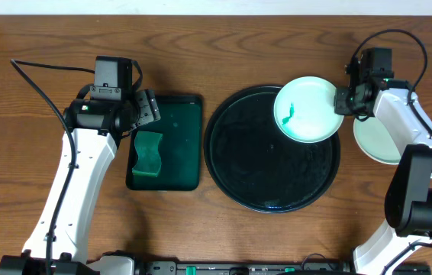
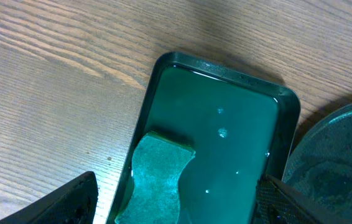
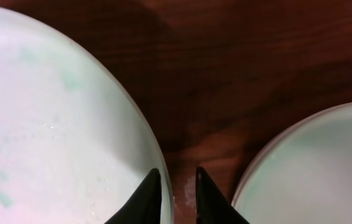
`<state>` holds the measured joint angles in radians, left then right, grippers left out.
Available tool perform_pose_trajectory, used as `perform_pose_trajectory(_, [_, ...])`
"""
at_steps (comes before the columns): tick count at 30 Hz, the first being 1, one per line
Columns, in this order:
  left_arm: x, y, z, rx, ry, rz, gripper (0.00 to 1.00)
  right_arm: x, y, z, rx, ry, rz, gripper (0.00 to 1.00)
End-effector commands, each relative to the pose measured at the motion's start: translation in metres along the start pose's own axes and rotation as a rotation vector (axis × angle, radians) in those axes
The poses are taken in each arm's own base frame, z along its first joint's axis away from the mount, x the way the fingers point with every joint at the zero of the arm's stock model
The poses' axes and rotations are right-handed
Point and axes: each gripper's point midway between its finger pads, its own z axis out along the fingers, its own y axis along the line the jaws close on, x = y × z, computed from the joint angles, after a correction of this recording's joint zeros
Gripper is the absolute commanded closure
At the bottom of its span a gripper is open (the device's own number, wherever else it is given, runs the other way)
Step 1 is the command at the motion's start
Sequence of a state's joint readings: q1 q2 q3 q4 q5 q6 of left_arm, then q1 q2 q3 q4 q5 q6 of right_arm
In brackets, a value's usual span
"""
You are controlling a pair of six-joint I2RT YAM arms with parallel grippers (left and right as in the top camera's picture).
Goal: Clean dirty plates on tray and stack at the side
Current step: 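Grasp the rim of the pale green plate on the black tray with the right gripper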
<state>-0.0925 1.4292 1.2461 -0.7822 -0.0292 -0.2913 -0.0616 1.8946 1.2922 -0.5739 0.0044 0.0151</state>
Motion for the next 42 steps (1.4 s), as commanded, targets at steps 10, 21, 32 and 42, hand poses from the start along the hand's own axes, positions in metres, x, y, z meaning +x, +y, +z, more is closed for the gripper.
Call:
perform_pose_trajectory(10, [-0.002, 0.001, -0.001, -0.006, -0.003, -0.004, 0.18, 0.011, 0.035, 0.009, -0.194, 0.007, 0.039, 0.99])
perform_pose_trajectory(21, [-0.002, 0.001, -0.001, -0.006, -0.003, -0.004, 0.18, 0.045, 0.084, -0.011, -0.479, 0.207, 0.244, 0.99])
perform_pose_trajectory(32, [-0.002, 0.001, -0.001, -0.006, -0.003, -0.004, 0.18, 0.078, 0.088, -0.008, -0.326, 0.316, 0.174, 0.99])
perform_pose_trajectory(42, [-0.002, 0.001, -0.001, -0.005, -0.003, -0.004, 0.18, 0.087, 0.1, -0.003, -0.166, 0.298, 0.031, 0.99])
